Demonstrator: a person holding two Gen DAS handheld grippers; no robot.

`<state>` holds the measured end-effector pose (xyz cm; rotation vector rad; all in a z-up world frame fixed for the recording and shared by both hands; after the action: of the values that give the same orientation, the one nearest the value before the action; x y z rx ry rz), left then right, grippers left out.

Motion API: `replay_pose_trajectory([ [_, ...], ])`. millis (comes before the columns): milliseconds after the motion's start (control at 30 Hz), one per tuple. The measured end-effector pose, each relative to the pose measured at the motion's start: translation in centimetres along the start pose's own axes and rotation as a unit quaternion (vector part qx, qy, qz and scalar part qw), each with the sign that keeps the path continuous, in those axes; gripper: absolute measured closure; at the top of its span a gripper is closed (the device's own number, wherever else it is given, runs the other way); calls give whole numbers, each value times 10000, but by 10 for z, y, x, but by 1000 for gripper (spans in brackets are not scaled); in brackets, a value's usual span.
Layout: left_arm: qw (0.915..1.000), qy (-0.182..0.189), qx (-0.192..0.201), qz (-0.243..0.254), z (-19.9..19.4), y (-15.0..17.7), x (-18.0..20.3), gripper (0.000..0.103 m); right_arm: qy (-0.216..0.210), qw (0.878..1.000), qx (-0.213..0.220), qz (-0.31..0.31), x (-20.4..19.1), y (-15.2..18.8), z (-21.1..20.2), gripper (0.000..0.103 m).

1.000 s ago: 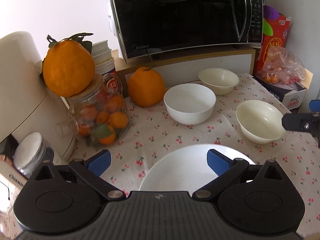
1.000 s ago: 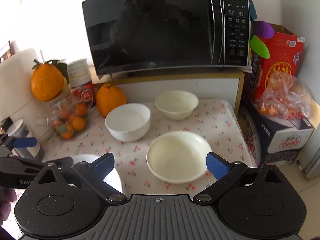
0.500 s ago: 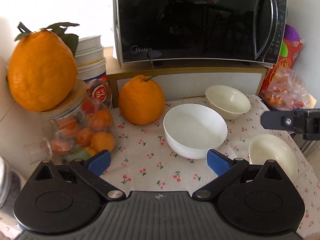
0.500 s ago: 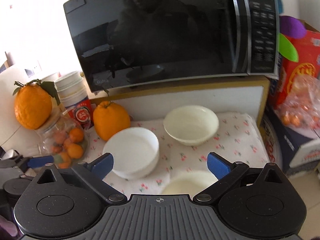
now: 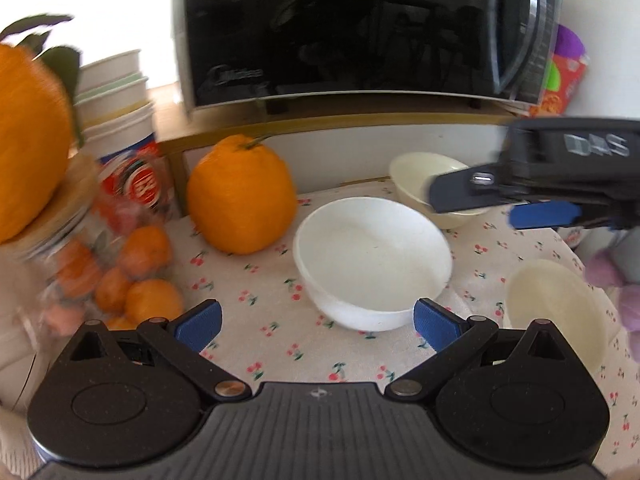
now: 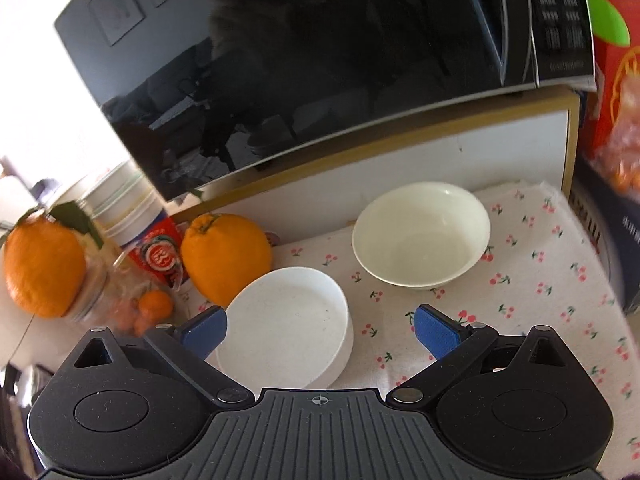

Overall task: Organize plates and bowls
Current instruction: 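Close the right tool on the rim of a white bowl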

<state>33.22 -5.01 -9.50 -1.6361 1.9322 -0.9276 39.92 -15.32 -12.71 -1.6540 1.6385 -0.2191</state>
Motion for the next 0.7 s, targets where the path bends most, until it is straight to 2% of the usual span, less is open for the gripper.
replay_pose_trajectory([
  [100,9998,77,38,164,5,0,12,1,-28,9999,33,156,4,0,8,3],
  [200,9995,3,-71,300,12,3,18,4,49,9995,129,273,9,0,13,6],
  [267,9994,-40,-89,345,15,4,19,5,51,9995,104,305,9,2,18,13],
  [333,9995,17,-87,287,17,4,19,4,63,9994,88,333,11,3,22,24],
  [533,9997,164,-64,163,18,3,18,5,-10,9989,-22,477,9,8,33,47],
  [700,9994,331,-94,66,23,4,19,8,6,9987,-133,493,7,14,41,63],
])
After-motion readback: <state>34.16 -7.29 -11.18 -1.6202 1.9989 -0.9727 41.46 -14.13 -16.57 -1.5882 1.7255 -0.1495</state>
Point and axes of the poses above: each gripper's, at about its wrist camera, not at the fingertips, and z roughly the way its jaws point, x to its right, y to its underside, the point moved 9 cm from there along z, roughly the way its jaws point, and after that the axes turned 7 degrees about -z, right-handed, at the moved point
